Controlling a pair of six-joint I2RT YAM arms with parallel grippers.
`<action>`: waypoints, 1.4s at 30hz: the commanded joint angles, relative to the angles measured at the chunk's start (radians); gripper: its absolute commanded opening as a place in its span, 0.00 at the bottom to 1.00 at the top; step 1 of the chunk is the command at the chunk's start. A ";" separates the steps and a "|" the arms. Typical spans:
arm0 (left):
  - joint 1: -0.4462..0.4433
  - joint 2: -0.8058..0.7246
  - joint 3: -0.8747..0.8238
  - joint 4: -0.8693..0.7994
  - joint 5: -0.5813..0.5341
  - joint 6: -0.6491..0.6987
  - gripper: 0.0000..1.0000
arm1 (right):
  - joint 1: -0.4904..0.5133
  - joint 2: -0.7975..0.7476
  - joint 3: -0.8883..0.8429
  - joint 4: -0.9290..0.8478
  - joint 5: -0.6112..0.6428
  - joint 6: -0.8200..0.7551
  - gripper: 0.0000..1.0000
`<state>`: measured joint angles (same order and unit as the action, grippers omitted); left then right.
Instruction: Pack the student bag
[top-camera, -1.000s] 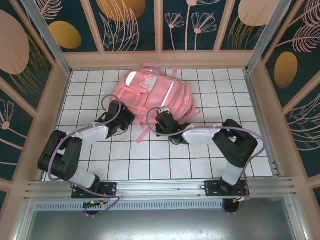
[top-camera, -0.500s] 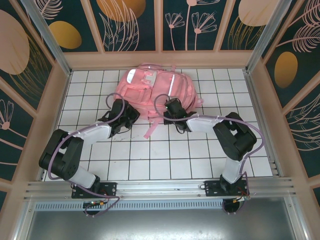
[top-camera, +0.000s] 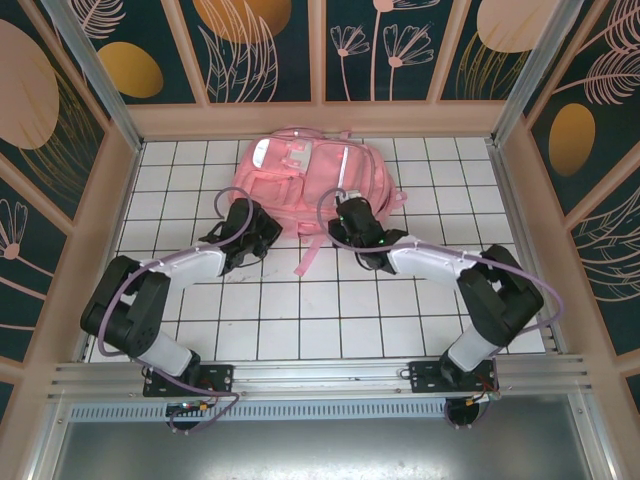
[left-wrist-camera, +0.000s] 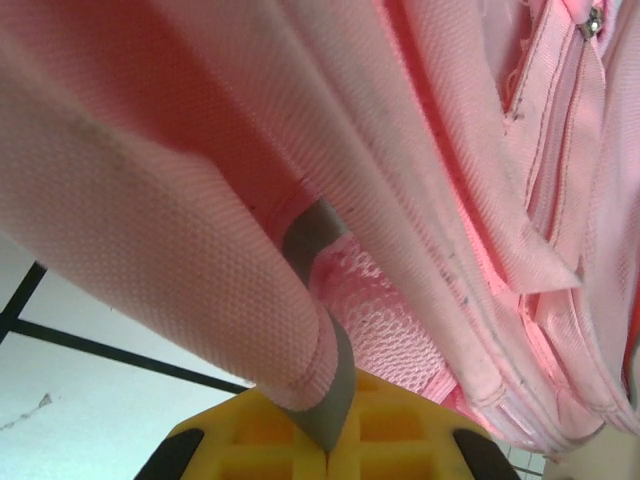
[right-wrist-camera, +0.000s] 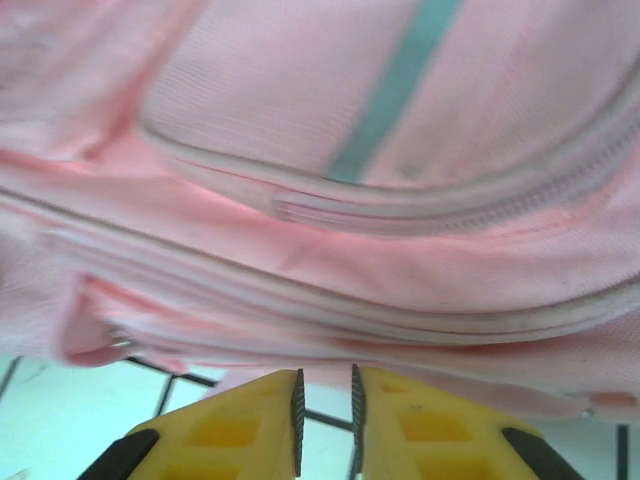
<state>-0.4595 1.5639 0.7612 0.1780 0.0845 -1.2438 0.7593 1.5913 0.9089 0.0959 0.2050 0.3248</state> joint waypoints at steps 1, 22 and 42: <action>0.002 0.038 0.054 0.040 -0.038 -0.017 0.00 | 0.045 -0.027 -0.042 0.058 0.033 0.023 0.25; 0.001 0.186 0.108 0.051 -0.043 0.003 0.00 | 0.106 0.271 0.098 0.133 -0.156 0.132 0.32; 0.001 0.173 0.101 0.048 -0.034 -0.001 0.00 | 0.085 0.454 0.229 0.061 -0.101 0.155 0.32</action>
<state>-0.4595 1.7180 0.8513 0.1993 0.0650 -1.2430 0.8558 2.0003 1.1095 0.1772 0.0811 0.4557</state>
